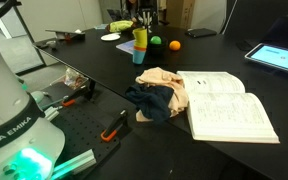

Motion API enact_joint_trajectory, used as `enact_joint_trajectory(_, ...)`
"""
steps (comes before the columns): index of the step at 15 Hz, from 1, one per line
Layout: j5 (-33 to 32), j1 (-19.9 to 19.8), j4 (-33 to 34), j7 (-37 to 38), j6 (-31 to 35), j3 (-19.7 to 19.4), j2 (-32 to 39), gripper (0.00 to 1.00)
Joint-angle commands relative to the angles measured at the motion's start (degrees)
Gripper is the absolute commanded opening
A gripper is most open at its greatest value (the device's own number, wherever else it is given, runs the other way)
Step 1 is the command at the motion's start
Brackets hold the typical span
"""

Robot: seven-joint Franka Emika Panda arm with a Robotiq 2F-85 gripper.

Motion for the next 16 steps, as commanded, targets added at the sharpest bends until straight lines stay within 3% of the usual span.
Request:
enact_joint_trajectory(1, -0.64, -0.21, 0.47, -0.6, -1.05, -0.49, -0.81, 0.06)
enact_joint_trajectory(16, 0.67, 0.59, -1.82, -0.18, -3.53, 1.5, -2.31, 0.07)
